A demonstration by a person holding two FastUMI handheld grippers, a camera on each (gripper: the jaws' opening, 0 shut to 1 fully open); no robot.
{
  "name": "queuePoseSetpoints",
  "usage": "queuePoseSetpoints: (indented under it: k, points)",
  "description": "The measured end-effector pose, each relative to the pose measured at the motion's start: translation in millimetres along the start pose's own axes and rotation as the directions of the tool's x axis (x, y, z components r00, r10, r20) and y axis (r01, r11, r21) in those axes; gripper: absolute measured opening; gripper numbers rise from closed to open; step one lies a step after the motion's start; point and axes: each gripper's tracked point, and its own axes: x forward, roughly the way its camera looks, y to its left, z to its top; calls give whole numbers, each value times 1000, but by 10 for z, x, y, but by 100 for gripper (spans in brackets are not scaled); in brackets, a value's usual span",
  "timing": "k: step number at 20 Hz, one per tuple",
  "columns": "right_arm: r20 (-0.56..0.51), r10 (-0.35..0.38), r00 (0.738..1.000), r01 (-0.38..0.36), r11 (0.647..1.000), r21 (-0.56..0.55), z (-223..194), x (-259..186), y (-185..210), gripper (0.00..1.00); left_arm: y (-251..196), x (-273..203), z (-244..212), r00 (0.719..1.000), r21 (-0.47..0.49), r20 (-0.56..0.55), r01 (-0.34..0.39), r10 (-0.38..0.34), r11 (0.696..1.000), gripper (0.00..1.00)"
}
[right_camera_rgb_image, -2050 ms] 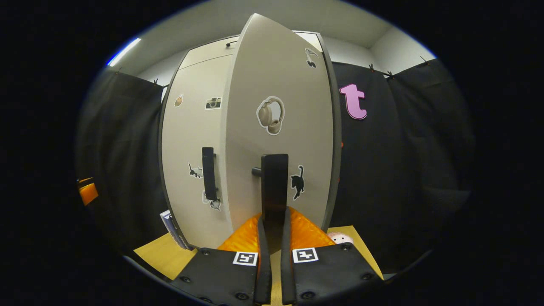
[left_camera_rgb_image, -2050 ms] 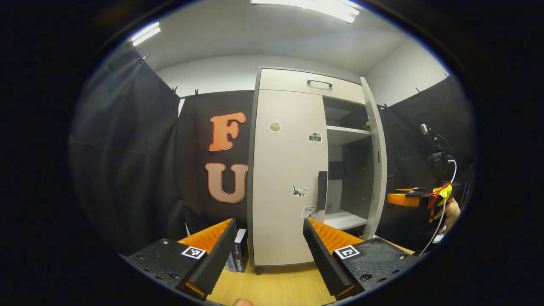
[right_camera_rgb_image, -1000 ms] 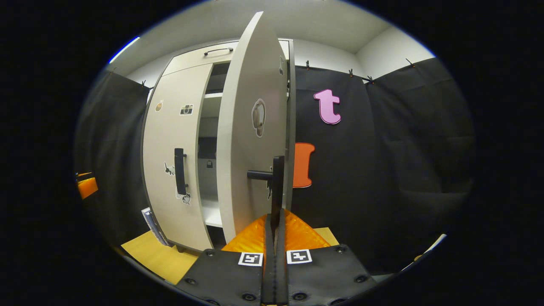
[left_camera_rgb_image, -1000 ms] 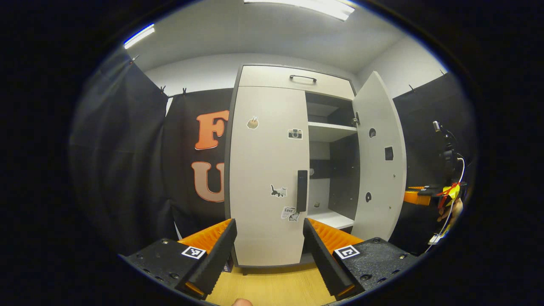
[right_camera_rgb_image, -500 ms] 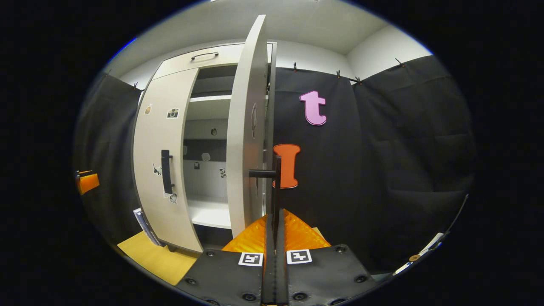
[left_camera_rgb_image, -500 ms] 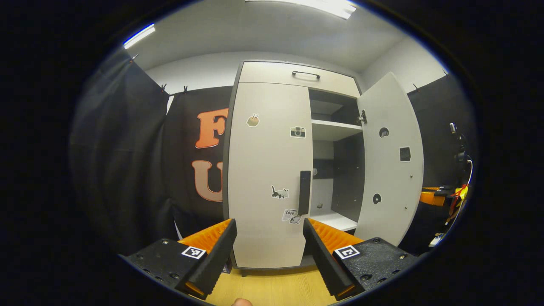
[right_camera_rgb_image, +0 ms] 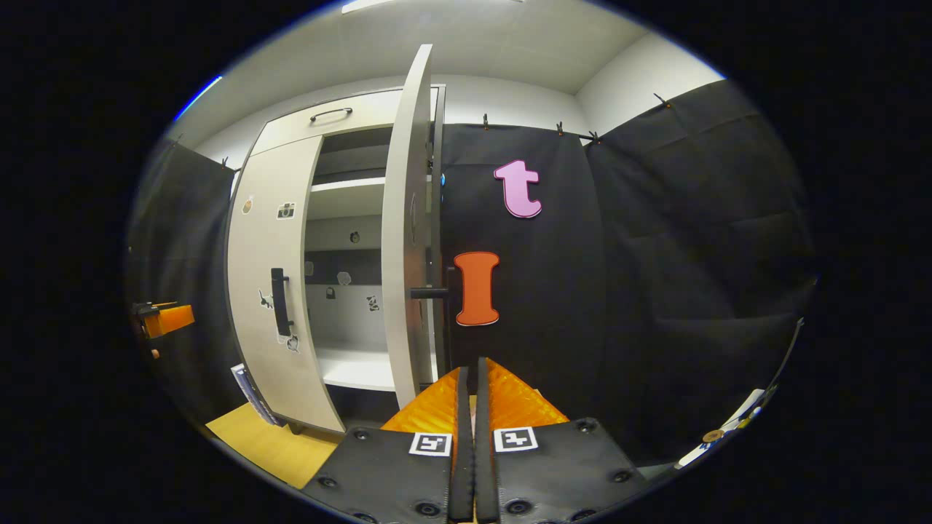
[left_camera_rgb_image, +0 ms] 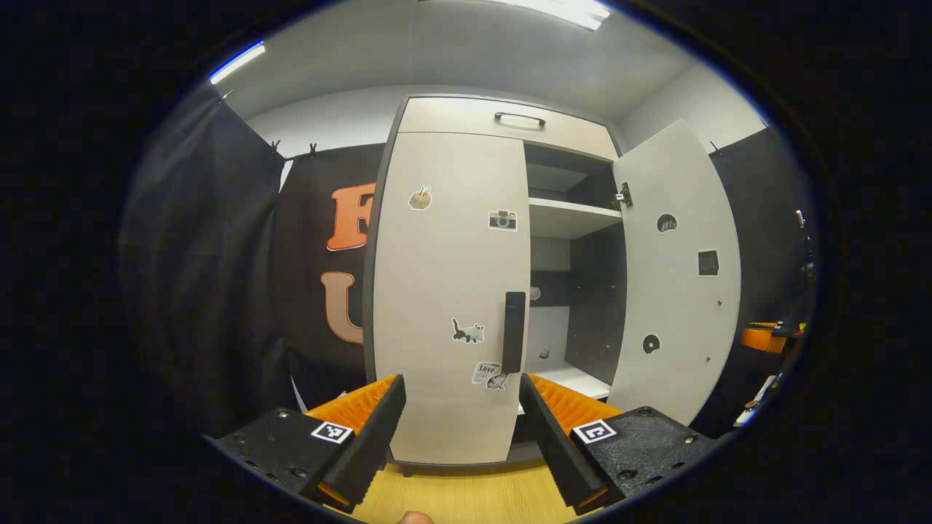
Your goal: Open the right door of the double-door shoe cabinet with the right hand, and open the left door with the left hand.
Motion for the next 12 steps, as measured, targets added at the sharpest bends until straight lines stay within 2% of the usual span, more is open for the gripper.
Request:
queuePoseSetpoints:
  k: [1,2,3,5,6,7,10,11,12]
  points:
    - [3,3,1000,-3,1000,0,3,0,5,16,-17,61,6,1000,-4,1,1,-1,1000,95]
    - [8,7,1000,-7,1000,2,8,-23,-2,9,-45,118,-4,1000,-7,1,2,-2,1000,95]
    - [11,5,1000,-5,1000,6,16,-3,-5,10,-83,178,-12,1000,-10,1,2,-2,1000,95]
    - [24,19,1000,-19,1000,9,32,-13,24,50,-128,335,-44,1000,-21,-2,3,-3,1000,95]
    - [32,19,999,-19,1000,8,46,-8,28,41,-160,411,-63,1000,-27,-7,5,-5,1000,95]
    - [40,18,999,-19,1000,7,62,2,25,50,-203,512,-106,1000,-32,-16,10,-11,999,95]
    - [68,4,998,-4,1000,1,124,-9,-33,84,-324,782,-206,999,-40,-36,21,-22,999,95]
    - [77,-5,997,5,1000,0,139,-9,-48,90,-350,887,-242,999,-38,-41,24,-25,999,95]
    - [87,-16,996,17,1000,-4,158,-9,-73,88,-356,980,-278,999,-32,-45,20,-22,999,95]
